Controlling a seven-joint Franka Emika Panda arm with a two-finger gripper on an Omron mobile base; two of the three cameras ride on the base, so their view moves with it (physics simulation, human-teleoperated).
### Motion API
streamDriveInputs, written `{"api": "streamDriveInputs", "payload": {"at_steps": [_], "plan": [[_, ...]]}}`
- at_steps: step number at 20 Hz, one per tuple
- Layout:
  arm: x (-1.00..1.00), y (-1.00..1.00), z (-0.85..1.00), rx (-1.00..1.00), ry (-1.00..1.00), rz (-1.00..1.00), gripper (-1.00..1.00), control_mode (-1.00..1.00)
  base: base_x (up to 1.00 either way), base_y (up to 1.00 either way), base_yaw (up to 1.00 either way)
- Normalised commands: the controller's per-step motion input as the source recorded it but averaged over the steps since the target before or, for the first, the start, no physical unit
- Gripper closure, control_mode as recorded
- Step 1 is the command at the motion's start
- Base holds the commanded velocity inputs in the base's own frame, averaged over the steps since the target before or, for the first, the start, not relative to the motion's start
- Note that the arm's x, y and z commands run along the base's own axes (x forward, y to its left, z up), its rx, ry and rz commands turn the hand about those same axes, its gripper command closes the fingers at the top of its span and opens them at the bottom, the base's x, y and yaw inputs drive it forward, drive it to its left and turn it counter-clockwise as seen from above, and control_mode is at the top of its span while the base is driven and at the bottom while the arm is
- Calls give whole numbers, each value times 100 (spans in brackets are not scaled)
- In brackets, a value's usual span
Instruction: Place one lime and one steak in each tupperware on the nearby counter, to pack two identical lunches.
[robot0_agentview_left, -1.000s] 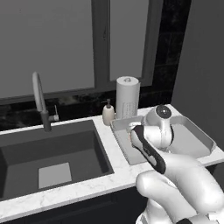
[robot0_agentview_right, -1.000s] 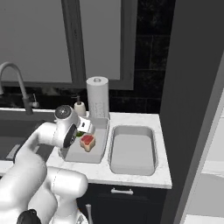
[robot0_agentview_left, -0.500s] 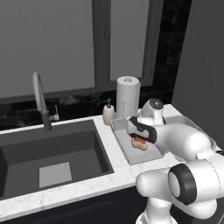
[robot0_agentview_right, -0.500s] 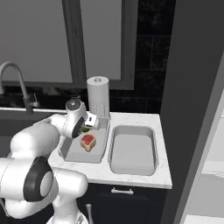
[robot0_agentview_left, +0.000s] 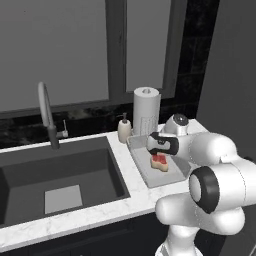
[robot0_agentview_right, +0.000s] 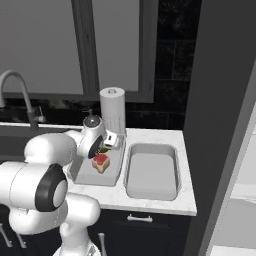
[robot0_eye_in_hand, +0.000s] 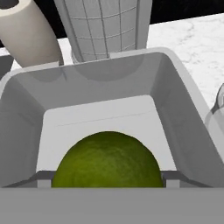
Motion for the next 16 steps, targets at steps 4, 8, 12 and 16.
{"api": "streamDriveInputs", "payload": {"at_steps": [4, 8, 12, 16], "plan": [[17, -22, -2, 0, 0, 0, 100, -100, 0, 0, 0], [26, -10, -6, 0, 0, 0, -100, -100, 0, 0, 0], [45, -1, -18, 0, 0, 0, -100, -100, 0, 0, 0], [43, 0, -19, -1, 0, 0, -100, -100, 0, 0, 0]]}}
